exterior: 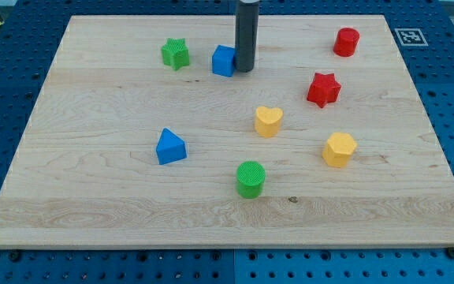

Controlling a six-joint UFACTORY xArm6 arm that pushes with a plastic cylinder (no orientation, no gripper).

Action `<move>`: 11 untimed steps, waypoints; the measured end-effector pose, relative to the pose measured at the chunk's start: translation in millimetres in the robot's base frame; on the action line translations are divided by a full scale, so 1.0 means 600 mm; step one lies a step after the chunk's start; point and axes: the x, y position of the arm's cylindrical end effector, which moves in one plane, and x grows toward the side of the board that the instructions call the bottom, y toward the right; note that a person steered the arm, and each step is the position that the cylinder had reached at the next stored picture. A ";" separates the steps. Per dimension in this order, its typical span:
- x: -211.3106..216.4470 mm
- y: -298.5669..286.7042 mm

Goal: Move your hand to the right side of the green circle

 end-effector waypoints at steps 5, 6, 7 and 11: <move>0.100 -0.052; 0.167 -0.064; 0.241 -0.058; 0.399 0.089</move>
